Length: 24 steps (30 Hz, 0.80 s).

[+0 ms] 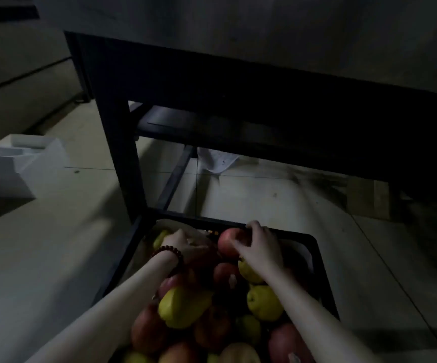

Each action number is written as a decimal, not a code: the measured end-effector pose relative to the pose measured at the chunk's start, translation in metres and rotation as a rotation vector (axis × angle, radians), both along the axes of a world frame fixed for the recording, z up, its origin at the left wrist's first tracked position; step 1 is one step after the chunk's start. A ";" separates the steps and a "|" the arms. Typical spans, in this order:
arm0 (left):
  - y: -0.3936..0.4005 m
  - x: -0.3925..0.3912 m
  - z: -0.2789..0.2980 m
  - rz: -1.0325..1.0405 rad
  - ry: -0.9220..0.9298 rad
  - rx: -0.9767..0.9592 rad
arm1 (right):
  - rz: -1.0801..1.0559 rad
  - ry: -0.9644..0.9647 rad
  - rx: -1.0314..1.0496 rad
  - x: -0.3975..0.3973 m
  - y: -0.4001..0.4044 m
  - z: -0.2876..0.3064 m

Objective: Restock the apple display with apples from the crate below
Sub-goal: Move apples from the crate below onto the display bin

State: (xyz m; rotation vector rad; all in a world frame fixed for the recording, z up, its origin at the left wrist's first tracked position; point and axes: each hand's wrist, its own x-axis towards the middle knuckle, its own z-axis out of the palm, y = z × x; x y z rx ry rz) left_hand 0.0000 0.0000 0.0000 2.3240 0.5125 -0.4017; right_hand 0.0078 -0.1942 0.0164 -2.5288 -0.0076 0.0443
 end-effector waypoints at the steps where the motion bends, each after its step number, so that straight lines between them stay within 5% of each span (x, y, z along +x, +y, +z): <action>1: -0.001 0.002 -0.005 -0.034 0.083 0.031 | 0.035 0.070 -0.089 0.006 0.007 -0.002; 6: -0.013 0.010 -0.023 -0.183 0.167 0.212 | 0.058 0.300 -0.351 0.027 0.032 -0.015; 12: -0.002 0.010 -0.035 -0.212 0.078 0.166 | 0.030 0.218 -0.388 0.027 0.036 -0.027; 15: 0.008 -0.002 -0.040 -0.130 -0.109 -0.039 | 0.032 0.146 -0.224 0.019 0.032 -0.025; 18: 0.017 -0.014 -0.030 -0.030 -0.306 -0.282 | -0.025 -0.002 0.158 0.009 0.024 -0.019; 24: 0.023 -0.023 0.025 0.089 -0.406 -0.562 | -0.094 -0.099 0.492 -0.011 0.002 0.024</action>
